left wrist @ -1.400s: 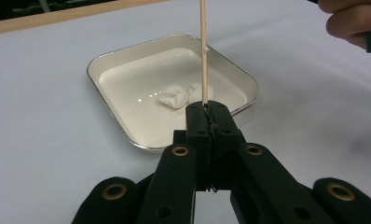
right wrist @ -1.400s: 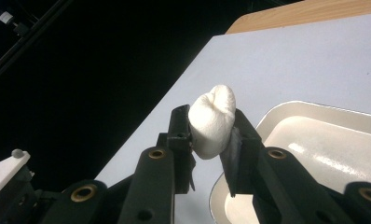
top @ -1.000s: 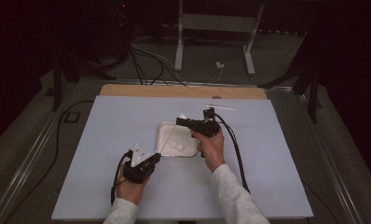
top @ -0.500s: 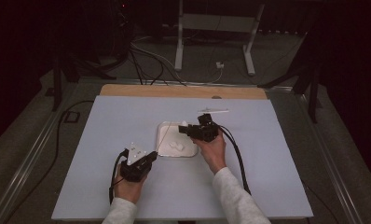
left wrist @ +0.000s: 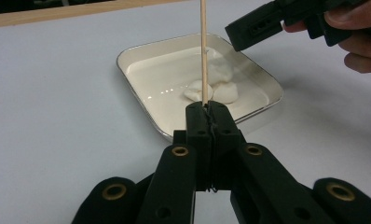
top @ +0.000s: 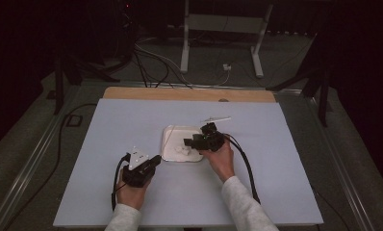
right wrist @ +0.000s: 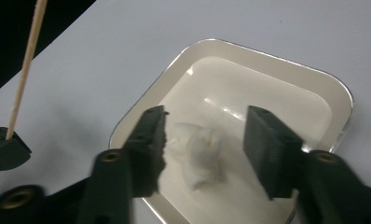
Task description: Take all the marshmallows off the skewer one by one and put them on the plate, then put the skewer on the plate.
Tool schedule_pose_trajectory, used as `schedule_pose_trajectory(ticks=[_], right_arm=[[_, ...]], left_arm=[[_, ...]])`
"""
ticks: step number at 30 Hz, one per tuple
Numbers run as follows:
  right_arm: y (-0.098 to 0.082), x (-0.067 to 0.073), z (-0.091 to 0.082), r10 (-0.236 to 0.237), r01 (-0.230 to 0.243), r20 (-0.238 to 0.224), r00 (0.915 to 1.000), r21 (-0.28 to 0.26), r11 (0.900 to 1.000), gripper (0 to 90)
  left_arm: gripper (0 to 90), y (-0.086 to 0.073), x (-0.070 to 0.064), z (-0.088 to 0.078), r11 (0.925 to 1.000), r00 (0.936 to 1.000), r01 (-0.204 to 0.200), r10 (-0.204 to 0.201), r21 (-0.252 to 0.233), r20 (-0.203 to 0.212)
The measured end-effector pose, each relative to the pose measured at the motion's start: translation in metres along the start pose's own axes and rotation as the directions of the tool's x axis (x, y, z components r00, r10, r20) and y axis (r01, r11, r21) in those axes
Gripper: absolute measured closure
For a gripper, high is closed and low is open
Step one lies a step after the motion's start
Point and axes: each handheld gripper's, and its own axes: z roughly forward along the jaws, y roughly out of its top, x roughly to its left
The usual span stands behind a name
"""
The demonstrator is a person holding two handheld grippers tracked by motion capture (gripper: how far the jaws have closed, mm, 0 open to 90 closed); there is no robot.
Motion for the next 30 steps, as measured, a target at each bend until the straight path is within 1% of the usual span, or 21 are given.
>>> schedule_pose_trajectory(ticks=[1, 3, 5, 8, 10, 14, 16, 19, 22, 24, 26, 30], right_arm=[[0.000, -0.001, -0.001, 0.005, -0.005, 0.002, 1.0000, -0.005, 1.000, 38.4], [-0.001, -0.002, -0.004, 0.021, -0.022, -0.011, 0.9997, -0.028, 0.999, 31.5], [-0.002, -0.003, -0.008, 0.023, -0.023, -0.017, 0.9996, -0.042, 0.999, 24.3], [-0.003, -0.001, -0.014, -0.001, 0.000, -0.015, 0.9999, -0.065, 0.998, 14.6], [-0.004, 0.002, -0.019, -0.021, 0.021, 0.000, 0.9998, -0.084, 0.996, 12.9], [-0.005, 0.007, -0.024, -0.048, 0.047, -0.006, 0.9989, -0.109, 0.993, 1.4], [-0.005, 0.010, -0.026, -0.062, 0.062, 0.004, 0.9981, -0.122, 0.991, 0.9], [-0.006, 0.015, -0.030, -0.080, 0.079, 0.002, 0.9968, -0.129, 0.988, 0.0], [-0.008, 0.018, -0.033, -0.103, 0.103, 0.006, 0.9947, -0.132, 0.986, 0.0], [-0.010, 0.020, -0.035, -0.111, 0.111, 0.007, 0.9938, -0.141, 0.984, 0.0], [-0.013, 0.020, -0.037, -0.110, 0.109, 0.004, 0.9939, -0.147, 0.983, 0.0], [-0.019, 0.016, -0.041, -0.104, 0.104, 0.009, 0.9946, -0.154, 0.983, 0.0]], left_arm=[[90.0, 0.000, 0.000, 0.000, 1.0000, 1.0000, 0.003, -0.003, -0.001, 0.000], [90.0, 0.000, 0.001, 0.000, 0.9999, 1.0000, 0.009, -0.009, -0.005, -0.001], [90.0, 0.001, 0.001, -0.001, 0.9999, 0.9999, 0.013, -0.013, -0.006, -0.001], [90.0, 0.002, 0.000, -0.001, 0.9998, 0.9999, 0.017, -0.017, -0.007, -0.002], [90.0, 0.003, 0.000, -0.001, 0.9997, 0.9998, 0.021, -0.021, -0.012, -0.003], [90.0, 0.007, 0.000, -0.002, 0.9993, 0.9995, 0.031, -0.031, -0.021, -0.004], [90.0, 0.008, 0.001, -0.002, 0.9991, 0.9993, 0.036, -0.036, -0.022, -0.005], [90.0, 0.011, 0.001, -0.003, 0.9988, 0.9991, 0.041, -0.041, -0.025, -0.009], [90.0, 0.013, 0.002, -0.002, 0.9981, 0.9984, 0.055, -0.055, -0.029, -0.010], [90.0, 0.015, 0.003, -0.001, 0.9981, 0.9984, 0.056, -0.056, -0.027, -0.009], [90.0, 0.017, 0.003, -0.001, 0.9979, 0.9983, 0.057, -0.057, -0.030, -0.009], [90.0, 0.022, 0.003, 0.001, 0.9980, 0.9984, 0.054, -0.055, -0.032, -0.012]])
